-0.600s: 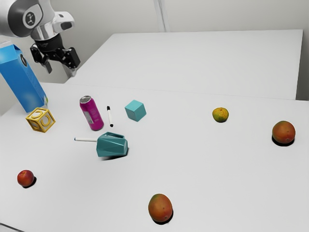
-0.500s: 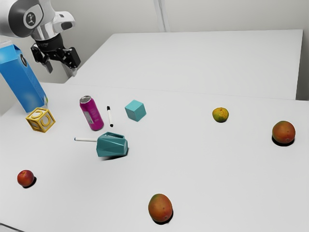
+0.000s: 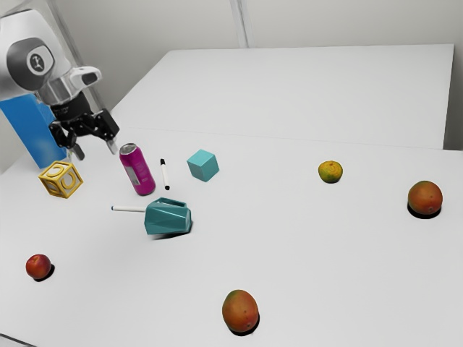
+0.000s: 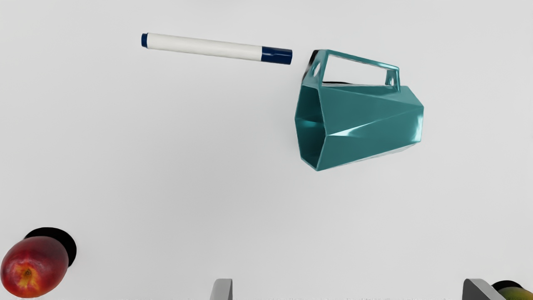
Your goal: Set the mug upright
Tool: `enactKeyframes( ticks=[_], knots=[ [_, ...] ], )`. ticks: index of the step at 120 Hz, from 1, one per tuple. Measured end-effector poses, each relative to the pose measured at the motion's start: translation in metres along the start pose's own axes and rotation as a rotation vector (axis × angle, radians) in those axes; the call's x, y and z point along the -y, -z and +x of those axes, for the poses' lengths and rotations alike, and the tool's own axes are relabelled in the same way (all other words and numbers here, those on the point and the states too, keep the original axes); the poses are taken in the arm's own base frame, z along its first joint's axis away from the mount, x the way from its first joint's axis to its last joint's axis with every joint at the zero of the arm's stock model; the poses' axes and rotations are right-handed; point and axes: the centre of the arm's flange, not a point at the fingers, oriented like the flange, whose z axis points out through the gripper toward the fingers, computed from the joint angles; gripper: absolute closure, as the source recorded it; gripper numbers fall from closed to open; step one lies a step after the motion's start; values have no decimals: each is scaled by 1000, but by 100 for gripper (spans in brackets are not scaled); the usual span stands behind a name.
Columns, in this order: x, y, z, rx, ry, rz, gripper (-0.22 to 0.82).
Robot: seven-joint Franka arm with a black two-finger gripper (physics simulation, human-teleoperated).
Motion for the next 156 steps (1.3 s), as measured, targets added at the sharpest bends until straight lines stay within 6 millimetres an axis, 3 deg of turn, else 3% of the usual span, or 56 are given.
enactKeyframes(
  ticks=[17, 33, 58, 97, 130, 156],
  knots=[
    [19, -54, -4, 105, 86, -150, 0],
    [37, -105, 7, 195, 154, -244, 0],
    [52, -155, 26, 263, 201, -350, 0],
    [50, -199, 57, 247, 228, -481, 0],
    [43, -229, 66, 248, 265, -585, 0],
    [30, -241, 68, 250, 273, -640, 1]
  ],
)
